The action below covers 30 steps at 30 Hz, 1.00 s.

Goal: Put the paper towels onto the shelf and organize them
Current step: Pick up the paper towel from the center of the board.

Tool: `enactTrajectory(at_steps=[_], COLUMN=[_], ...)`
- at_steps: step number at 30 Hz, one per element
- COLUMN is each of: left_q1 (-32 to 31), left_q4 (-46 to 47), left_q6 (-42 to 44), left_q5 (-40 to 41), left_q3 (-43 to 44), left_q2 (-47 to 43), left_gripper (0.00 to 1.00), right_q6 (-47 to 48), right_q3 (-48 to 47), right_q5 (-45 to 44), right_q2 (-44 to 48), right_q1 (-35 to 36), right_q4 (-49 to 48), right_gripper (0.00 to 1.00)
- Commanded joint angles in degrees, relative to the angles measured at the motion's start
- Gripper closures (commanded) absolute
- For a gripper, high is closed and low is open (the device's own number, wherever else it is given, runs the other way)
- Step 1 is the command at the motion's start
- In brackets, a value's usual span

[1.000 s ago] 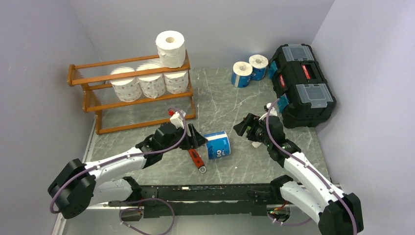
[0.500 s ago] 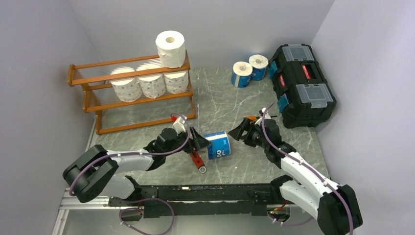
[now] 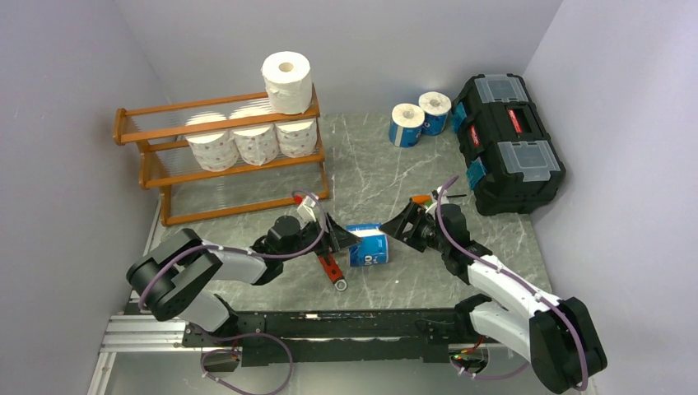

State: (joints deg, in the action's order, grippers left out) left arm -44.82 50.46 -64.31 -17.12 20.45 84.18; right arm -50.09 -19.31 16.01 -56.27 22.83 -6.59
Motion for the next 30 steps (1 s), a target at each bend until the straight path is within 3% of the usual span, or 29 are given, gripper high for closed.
enactTrajectory(at_steps=[1, 8, 18, 21, 30], left_q1=[0.08, -0.31, -0.69, -0.7, -0.72], left_q4=[7.79, 6.57, 21.59, 21.58, 16.98], left_q6=[-3.05, -2.17, -5.05, -5.08, -2.46], left_q5=[-3.02, -4.05, -8.94, -9.47, -8.73], left_q3=[-0.43, -0.44, 0.43, 1.36, 2.62], left_q2=[2.16, 1.2, 8.49, 9.42, 7.11], left_gripper=[0.21, 0.21, 0.32, 0.31, 0.49], right_q6=[-1.48, -2.65, -5.44, -5.97, -7.49], right_q3=[0.24, 1.03, 3.08, 3.23, 3.52], right_q5=[1.18, 1.06, 2.69, 3.12, 3.44], right_q2=[-0.15, -0.46, -2.03, -2.18, -1.43], right_q1=[0.39, 0.59, 1.14, 1.36, 3.01], right_q4=[-3.65, -5.1, -10.08, -10.91, -11.99], right_gripper=[0.2, 0.2, 0.21, 0.21, 0.22])
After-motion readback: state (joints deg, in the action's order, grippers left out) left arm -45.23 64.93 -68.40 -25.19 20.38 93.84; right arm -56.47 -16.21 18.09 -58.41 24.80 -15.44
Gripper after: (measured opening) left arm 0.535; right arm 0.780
